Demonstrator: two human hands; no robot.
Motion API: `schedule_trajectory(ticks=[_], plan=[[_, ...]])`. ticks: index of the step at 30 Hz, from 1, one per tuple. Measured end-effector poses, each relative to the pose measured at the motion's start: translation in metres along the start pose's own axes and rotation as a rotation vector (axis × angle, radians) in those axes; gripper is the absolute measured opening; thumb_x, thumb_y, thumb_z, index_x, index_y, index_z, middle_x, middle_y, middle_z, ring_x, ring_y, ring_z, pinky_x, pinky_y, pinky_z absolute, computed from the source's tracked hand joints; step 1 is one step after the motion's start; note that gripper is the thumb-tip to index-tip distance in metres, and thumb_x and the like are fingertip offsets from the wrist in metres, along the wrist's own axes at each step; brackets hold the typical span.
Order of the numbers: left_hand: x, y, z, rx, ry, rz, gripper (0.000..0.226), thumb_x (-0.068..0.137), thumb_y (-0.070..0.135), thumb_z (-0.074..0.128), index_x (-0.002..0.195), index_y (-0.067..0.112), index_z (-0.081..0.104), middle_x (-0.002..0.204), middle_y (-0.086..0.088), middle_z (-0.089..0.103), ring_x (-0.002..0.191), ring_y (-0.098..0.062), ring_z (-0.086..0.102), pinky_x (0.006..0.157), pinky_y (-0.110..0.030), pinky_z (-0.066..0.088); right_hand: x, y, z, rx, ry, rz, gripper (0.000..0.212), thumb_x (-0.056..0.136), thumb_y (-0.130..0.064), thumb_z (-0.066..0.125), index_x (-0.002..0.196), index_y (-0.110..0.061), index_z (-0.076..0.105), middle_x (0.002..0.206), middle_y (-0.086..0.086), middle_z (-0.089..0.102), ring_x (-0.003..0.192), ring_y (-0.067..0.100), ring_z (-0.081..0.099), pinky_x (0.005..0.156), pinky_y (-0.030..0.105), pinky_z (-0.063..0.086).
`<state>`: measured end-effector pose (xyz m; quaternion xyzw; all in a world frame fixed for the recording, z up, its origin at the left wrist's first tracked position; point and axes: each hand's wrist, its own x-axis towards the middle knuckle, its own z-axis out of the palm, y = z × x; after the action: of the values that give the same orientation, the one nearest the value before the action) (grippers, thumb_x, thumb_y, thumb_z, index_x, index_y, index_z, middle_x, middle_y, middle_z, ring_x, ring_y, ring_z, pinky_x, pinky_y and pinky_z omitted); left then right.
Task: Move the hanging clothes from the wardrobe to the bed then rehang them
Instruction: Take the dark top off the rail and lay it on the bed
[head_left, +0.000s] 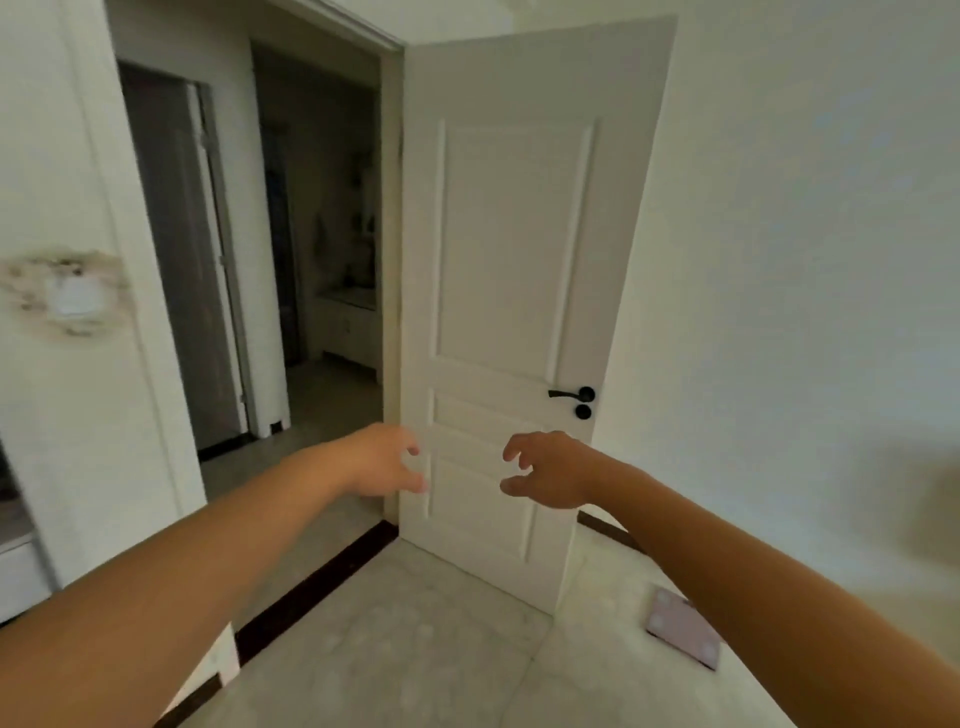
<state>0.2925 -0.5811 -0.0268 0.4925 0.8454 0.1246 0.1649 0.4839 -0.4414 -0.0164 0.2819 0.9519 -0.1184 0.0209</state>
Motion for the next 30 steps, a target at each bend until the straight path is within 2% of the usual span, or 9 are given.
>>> schedule_trajectory(ticks=[4,10,17,21,24,30], plan=[[-0.029,-0.055,-0.027,0.002,0.094,-0.118,0.066,0.088,0.047,0.064,0.145,0.021,0.041,0.146,-0.002,0.046,0.128,-0.020,0.049,0.101,-0.033,0.045,0.042,-0.062,-0.003,-0.031,-0.024,-0.169,0.051,0.096,-0.045,0.054,0.140,-0.022,0.044,0.141,0.004,0.049,0.126,0.026,0.048,0.107,0.039,0.040],[-0.078,-0.139,-0.067,0.003,0.165,-0.276,0.060,0.091,0.044,0.062,0.142,0.019,0.043,0.147,-0.003,0.044,0.131,-0.022,0.046,0.106,-0.036,0.042,0.087,-0.166,0.003,-0.100,-0.062,-0.369,0.055,0.097,-0.046,0.053,0.143,-0.018,0.042,0.141,0.006,0.049,0.125,0.025,0.049,0.103,0.036,0.042],[-0.136,-0.269,-0.113,-0.020,0.179,-0.449,0.080,0.091,0.047,0.061,0.153,0.017,0.021,0.159,-0.002,0.023,0.143,-0.021,0.030,0.116,-0.032,0.028,0.128,-0.308,0.022,-0.078,-0.064,-0.518,0.041,0.097,-0.039,0.054,0.130,-0.014,0.053,0.124,0.005,0.060,0.110,0.023,0.059,0.096,0.038,0.049],[-0.166,-0.343,-0.145,0.002,0.218,-0.512,0.082,0.086,0.055,0.063,0.151,0.018,0.028,0.153,-0.003,0.034,0.134,-0.022,0.040,0.111,-0.036,0.036,0.154,-0.386,0.035,-0.028,-0.059,-0.584,0.048,0.093,-0.047,0.055,0.135,-0.022,0.049,0.129,0.001,0.058,0.110,0.021,0.059,0.096,0.041,0.050],[-0.189,-0.386,-0.167,0.019,0.224,-0.533,0.074,0.089,0.049,0.062,0.147,0.013,0.033,0.146,-0.006,0.042,0.126,-0.022,0.046,0.106,-0.034,0.042,0.172,-0.442,0.042,-0.001,-0.055,-0.618,0.051,0.094,-0.048,0.055,0.138,-0.022,0.046,0.133,0.002,0.057,0.112,0.022,0.059,0.098,0.040,0.049],[-0.212,-0.478,-0.205,-0.013,0.293,-0.608,0.078,0.091,0.046,0.062,0.151,0.012,0.026,0.153,-0.008,0.034,0.134,-0.024,0.040,0.108,-0.031,0.039,0.217,-0.538,0.054,-0.017,-0.067,-0.685,0.051,0.097,-0.045,0.052,0.141,-0.021,0.043,0.142,0.002,0.050,0.123,0.025,0.053,0.104,0.038,0.045]])
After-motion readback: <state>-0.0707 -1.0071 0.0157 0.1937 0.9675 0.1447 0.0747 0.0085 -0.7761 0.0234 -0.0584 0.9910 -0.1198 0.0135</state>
